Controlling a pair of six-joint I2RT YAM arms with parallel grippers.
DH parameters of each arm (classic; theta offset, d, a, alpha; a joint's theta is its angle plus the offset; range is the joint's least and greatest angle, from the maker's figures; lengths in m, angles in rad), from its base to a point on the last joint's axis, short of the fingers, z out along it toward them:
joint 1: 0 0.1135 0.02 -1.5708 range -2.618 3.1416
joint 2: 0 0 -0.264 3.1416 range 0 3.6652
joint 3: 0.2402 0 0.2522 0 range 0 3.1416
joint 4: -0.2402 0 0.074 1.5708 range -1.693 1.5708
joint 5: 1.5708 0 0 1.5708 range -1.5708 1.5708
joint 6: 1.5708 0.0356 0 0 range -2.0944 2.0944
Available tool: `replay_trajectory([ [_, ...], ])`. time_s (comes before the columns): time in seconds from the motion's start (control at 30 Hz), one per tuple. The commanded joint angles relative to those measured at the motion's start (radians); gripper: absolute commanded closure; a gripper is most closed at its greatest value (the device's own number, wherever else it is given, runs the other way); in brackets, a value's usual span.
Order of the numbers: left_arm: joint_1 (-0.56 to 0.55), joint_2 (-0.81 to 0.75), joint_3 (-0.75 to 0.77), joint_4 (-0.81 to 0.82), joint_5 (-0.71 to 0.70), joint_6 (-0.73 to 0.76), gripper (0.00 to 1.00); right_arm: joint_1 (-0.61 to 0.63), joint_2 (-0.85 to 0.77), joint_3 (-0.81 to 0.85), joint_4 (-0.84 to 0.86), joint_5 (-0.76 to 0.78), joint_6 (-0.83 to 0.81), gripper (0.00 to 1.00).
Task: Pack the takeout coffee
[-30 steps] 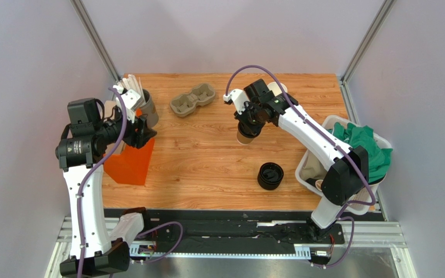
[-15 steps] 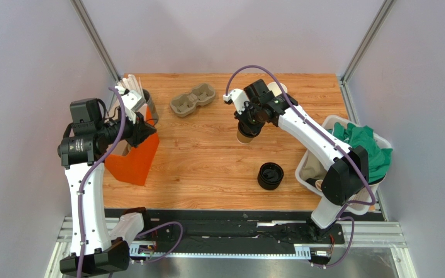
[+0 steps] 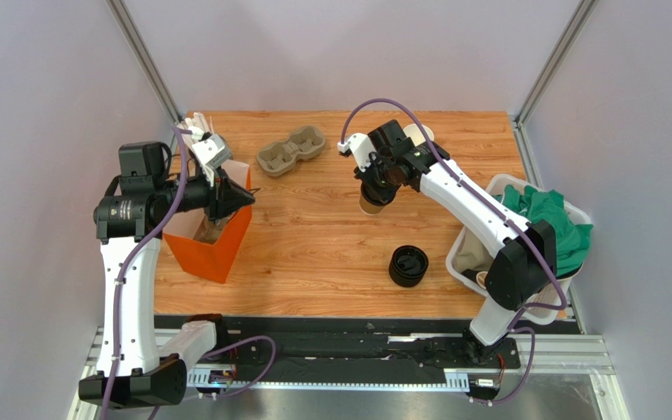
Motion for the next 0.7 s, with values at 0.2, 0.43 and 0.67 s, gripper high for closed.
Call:
replay_trajectory([
  [0.2, -0.072, 0.027, 0.083, 0.021, 0.102, -0.018, 0.8, 0.005, 0.0, 0.003, 0.043, 0.051, 0.016, 1.0],
  [0.43, -0.225, 0.034, 0.048, 0.09, 0.087, -0.058, 0.8, 0.005, 0.005, -0.002, 0.059, 0.092, 0.026, 1.0],
  [0.67, -0.305, 0.06, 0.077, 0.148, 0.085, -0.093, 0.8, 0.002, 0.008, -0.006, 0.072, 0.151, 0.035, 1.0],
])
